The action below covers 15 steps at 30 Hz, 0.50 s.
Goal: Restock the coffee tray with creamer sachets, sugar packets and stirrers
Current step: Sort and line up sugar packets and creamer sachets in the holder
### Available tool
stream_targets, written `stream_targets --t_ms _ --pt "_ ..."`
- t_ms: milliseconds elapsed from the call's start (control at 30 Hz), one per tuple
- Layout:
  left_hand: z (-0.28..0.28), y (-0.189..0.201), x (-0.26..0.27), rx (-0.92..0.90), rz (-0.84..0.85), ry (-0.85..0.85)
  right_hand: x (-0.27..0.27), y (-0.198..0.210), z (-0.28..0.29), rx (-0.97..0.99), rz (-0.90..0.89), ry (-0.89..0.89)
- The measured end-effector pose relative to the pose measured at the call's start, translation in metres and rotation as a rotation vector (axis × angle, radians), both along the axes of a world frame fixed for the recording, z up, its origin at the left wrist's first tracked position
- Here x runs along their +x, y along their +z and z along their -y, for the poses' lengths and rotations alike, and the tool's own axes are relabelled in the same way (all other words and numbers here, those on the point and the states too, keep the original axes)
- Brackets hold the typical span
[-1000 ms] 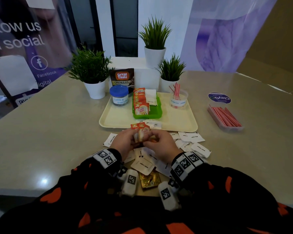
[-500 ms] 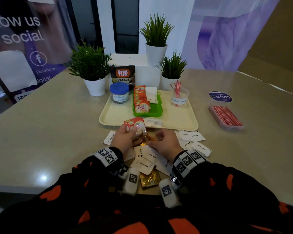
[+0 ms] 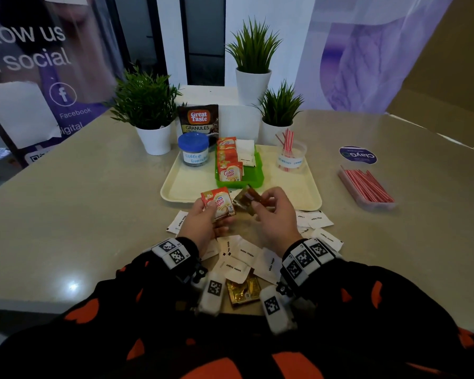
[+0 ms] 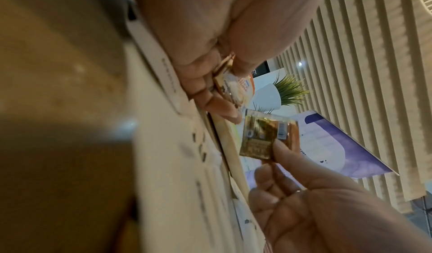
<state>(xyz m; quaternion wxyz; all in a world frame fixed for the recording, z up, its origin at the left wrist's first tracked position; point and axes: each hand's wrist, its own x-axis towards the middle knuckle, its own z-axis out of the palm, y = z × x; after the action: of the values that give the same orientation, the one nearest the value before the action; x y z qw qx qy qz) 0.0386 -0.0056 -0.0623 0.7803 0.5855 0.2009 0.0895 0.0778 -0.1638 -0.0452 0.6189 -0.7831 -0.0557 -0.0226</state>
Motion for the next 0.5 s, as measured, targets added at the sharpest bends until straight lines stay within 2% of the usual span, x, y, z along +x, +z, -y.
stream_targets --t_ms 133,200,400,500 --pt "-0.002 0.003 -0.001 -0.043 -0.023 -0.034 -0.011 0.013 -0.001 0.175 -0.06 0.118" --pt "-0.002 0.003 -0.002 -0.049 -0.028 -0.033 -0.011 0.012 -0.003 0.222 -0.075 0.123" --pt "-0.002 0.007 0.003 0.026 -0.068 -0.051 -0.008 0.015 -0.003 0.284 -0.118 0.08" --pt "-0.005 0.014 0.008 0.13 -0.057 -0.07 -0.004 0.016 -0.003 0.218 -0.088 0.045"
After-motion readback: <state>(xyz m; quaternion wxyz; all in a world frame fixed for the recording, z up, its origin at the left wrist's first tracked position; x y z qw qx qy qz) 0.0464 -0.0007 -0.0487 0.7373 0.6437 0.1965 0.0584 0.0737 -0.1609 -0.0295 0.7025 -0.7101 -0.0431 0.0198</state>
